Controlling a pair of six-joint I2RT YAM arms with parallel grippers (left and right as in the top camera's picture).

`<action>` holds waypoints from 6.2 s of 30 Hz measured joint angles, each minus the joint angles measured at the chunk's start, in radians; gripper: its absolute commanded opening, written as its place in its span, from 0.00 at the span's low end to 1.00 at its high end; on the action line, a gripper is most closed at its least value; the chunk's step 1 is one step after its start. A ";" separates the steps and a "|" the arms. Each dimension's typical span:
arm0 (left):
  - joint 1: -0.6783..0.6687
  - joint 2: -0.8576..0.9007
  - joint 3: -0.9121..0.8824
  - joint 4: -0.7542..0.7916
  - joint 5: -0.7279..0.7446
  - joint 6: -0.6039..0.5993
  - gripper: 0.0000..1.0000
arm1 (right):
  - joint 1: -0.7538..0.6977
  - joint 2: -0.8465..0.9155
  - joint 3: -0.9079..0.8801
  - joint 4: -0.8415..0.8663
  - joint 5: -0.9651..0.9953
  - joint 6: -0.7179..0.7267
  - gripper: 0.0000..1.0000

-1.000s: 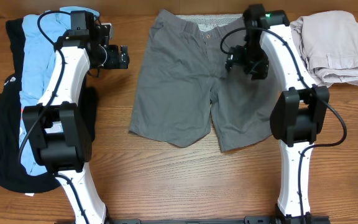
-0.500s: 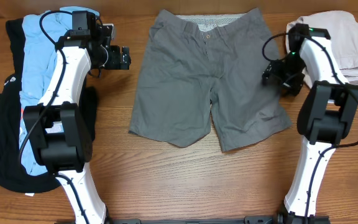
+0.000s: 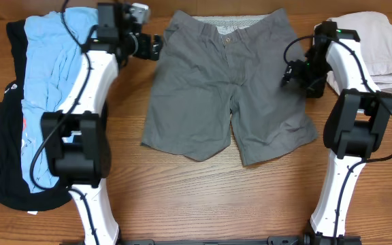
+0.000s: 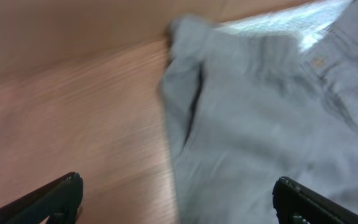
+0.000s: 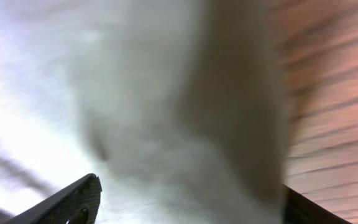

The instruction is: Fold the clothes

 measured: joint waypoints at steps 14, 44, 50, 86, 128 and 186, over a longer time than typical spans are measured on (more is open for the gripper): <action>-0.097 0.299 0.047 0.248 0.024 0.022 1.00 | 0.027 -0.134 0.000 -0.006 -0.008 -0.021 0.83; 0.047 0.184 0.100 -0.410 -0.226 -0.209 0.07 | 0.150 -0.134 0.000 0.001 -0.009 -0.022 0.84; 0.123 0.080 0.095 -0.711 -0.259 -0.224 0.67 | 0.182 -0.134 0.000 -0.001 -0.028 -0.001 0.84; 0.117 -0.211 0.113 -0.680 -0.261 -0.213 0.84 | 0.034 -0.143 -0.311 0.016 0.117 -0.051 0.04; 0.091 0.195 0.114 -0.162 -0.031 -0.026 0.96 | 0.074 -0.309 -0.243 0.085 -0.064 -0.024 0.84; 0.105 -0.008 0.297 -0.922 -0.142 -0.083 1.00 | 0.251 -0.310 -0.554 0.030 0.047 0.208 0.79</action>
